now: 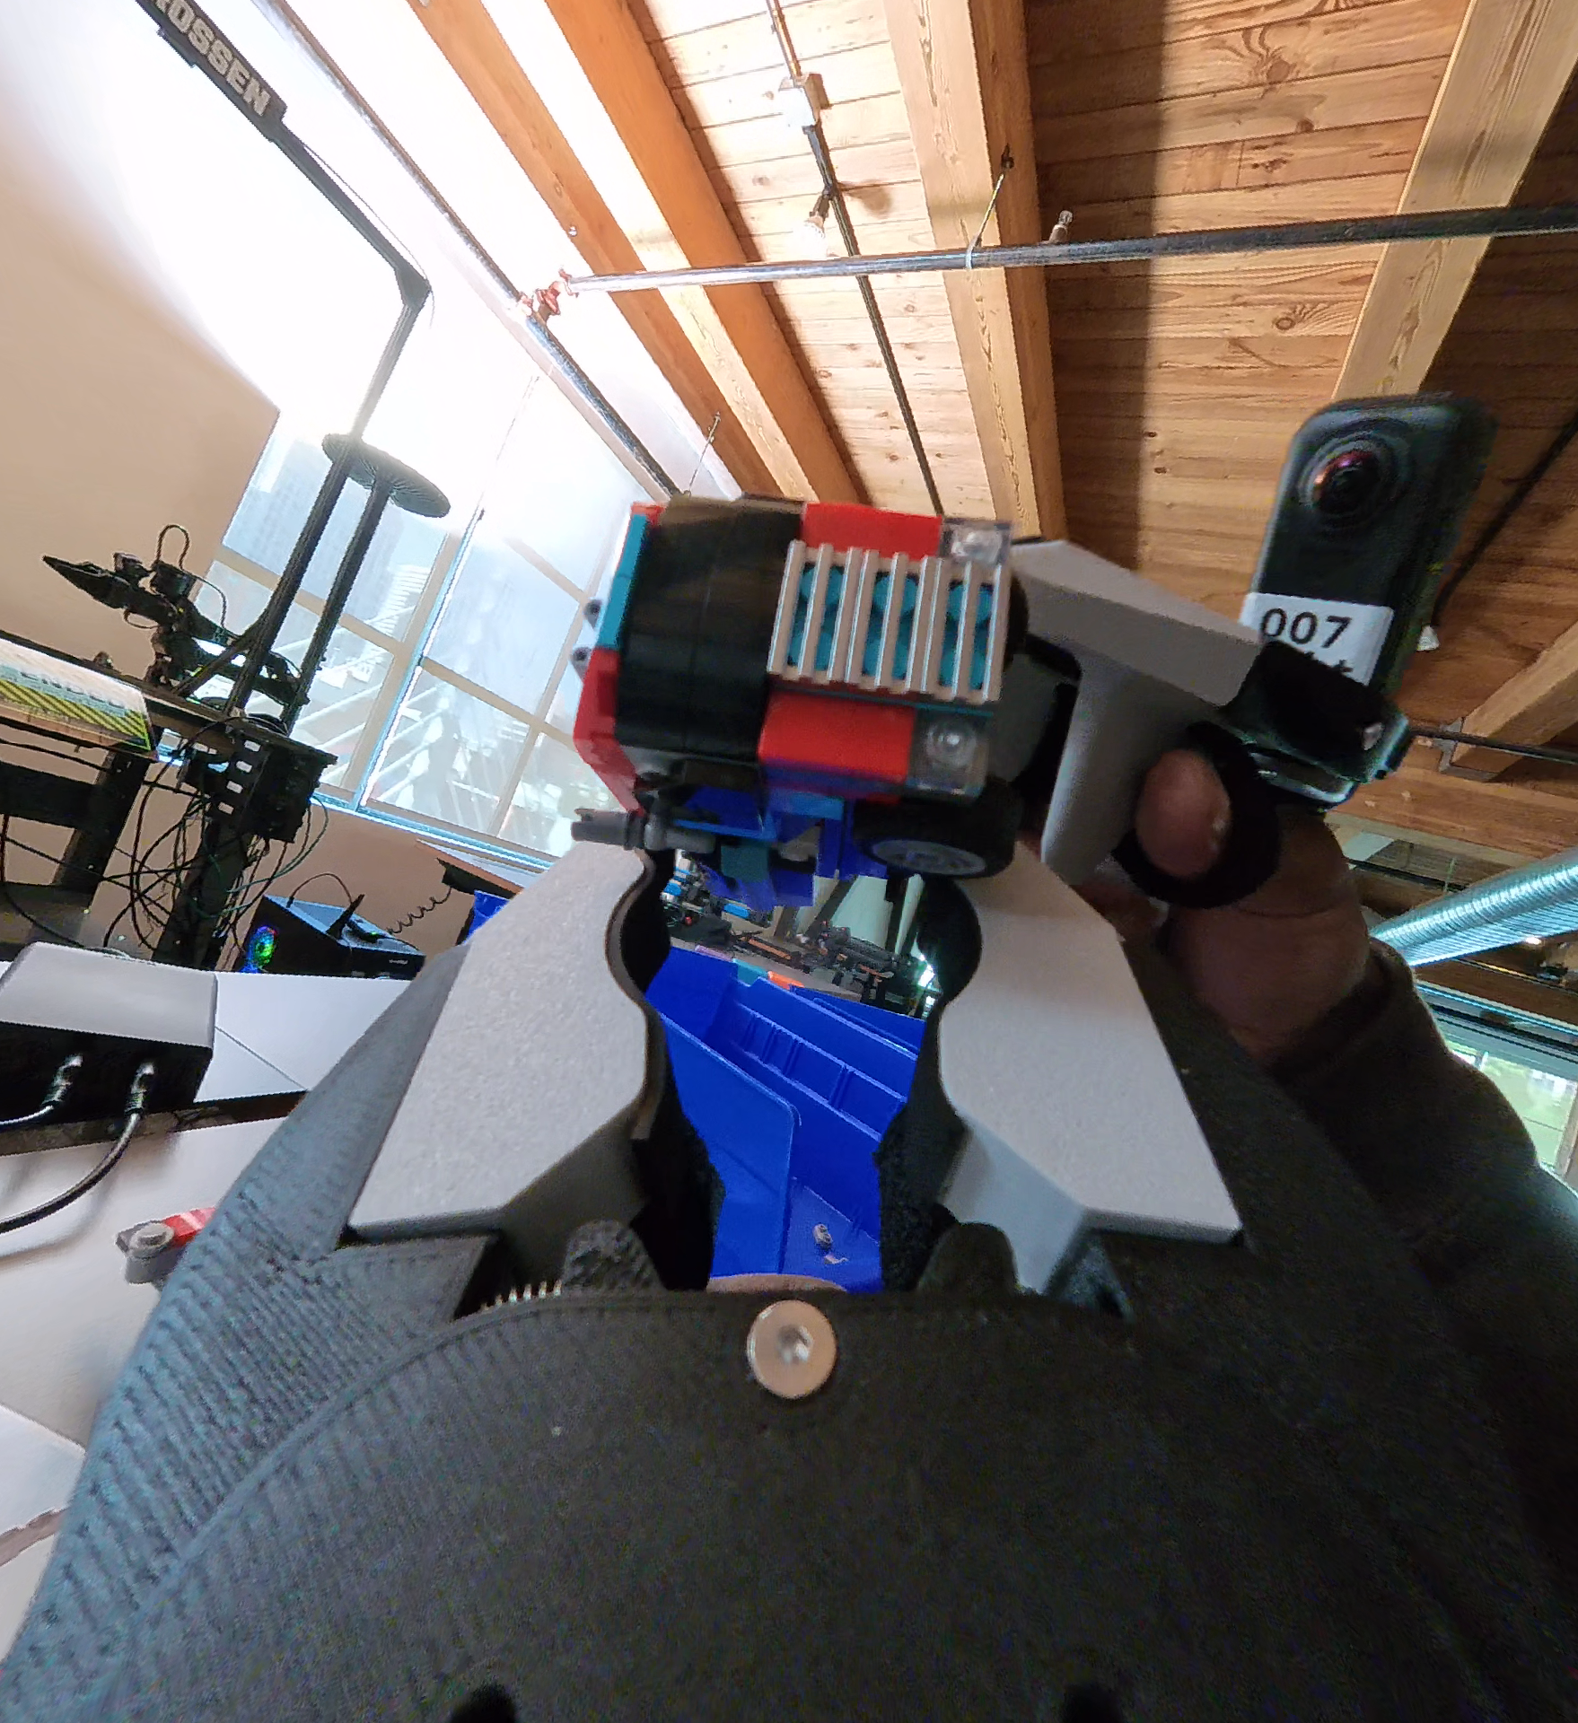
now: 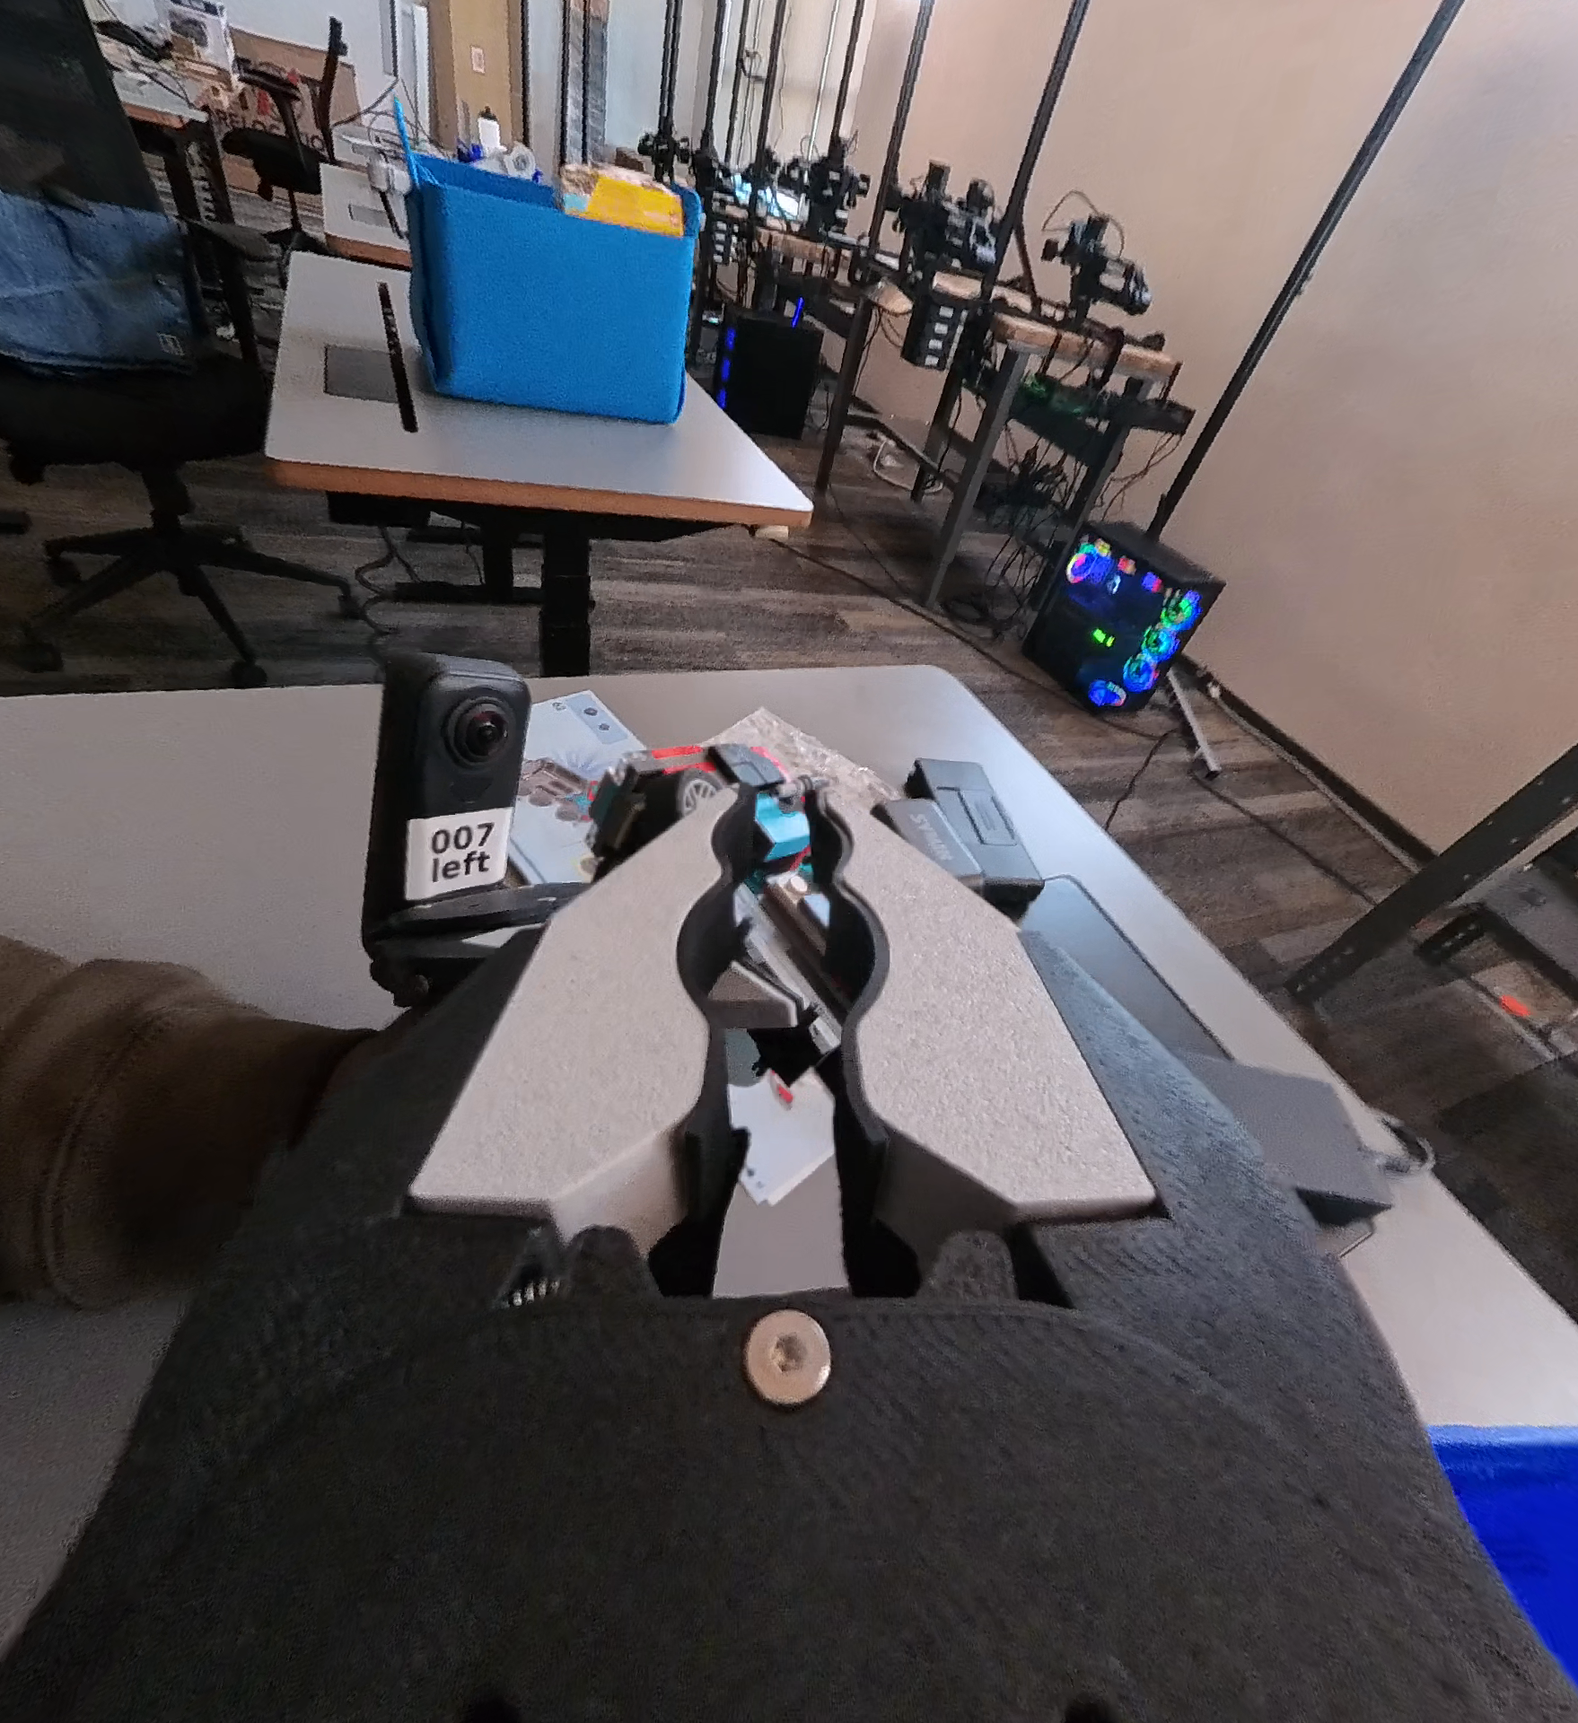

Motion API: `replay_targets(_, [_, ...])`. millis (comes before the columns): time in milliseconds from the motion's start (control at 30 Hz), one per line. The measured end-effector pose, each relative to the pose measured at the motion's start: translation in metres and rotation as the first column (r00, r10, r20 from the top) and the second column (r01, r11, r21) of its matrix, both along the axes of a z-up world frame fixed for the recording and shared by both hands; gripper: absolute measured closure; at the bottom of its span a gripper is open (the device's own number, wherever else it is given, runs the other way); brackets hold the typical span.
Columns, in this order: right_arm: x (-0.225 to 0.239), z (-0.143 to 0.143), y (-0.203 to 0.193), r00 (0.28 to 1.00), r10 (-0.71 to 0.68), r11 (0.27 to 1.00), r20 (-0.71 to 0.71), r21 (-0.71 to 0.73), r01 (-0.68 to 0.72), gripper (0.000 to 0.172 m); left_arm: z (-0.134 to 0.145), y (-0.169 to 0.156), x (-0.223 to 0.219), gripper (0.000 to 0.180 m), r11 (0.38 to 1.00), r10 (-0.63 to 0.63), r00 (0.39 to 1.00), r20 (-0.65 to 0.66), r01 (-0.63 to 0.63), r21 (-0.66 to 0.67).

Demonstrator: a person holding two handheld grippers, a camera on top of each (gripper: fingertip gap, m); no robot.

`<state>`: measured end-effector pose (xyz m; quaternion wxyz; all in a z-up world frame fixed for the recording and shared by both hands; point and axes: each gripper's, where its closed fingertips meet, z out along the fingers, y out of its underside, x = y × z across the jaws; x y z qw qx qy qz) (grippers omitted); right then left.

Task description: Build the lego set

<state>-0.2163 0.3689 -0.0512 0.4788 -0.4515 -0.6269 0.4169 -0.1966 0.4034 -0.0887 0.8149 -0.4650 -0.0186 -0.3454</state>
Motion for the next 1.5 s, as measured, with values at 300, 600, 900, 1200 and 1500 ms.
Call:
replay_targets(300, [0.004,-0.012,-0.025,0.996,0.087,0.962,0.019,0.257,-0.089,0.127,0.001,0.0,-0.004,0.127,0.999,0.044,0.999,-0.009,-0.044,-0.012])
replay_targets(600, [-0.003,-0.024,-0.032,0.995,0.066,0.937,0.081,0.338,-0.09,0.109,0.0,0.002,-0.002,0.127,0.997,0.069,0.997,-0.04,-0.07,-0.03])
replay_targets(900, [-0.004,-0.029,-0.028,0.994,-0.026,0.878,0.108,0.478,-0.029,0.117,-0.003,0.006,-0.002,0.127,0.99,0.111,0.991,-0.072,-0.116,-0.075])
replay_targets(1200, [-0.007,-0.032,-0.016,0.991,-0.107,0.805,0.085,0.592,0.036,0.125,-0.012,0.013,-0.007,0.127,0.976,0.146,0.986,-0.084,-0.158,-0.152])
replay_targets(1500, [-0.007,-0.034,-0.014,0.995,-0.067,0.853,0.078,0.522,0.017,0.124,-0.016,0.016,-0.008,0.127,0.965,0.161,0.982,-0.096,-0.177,-0.191])
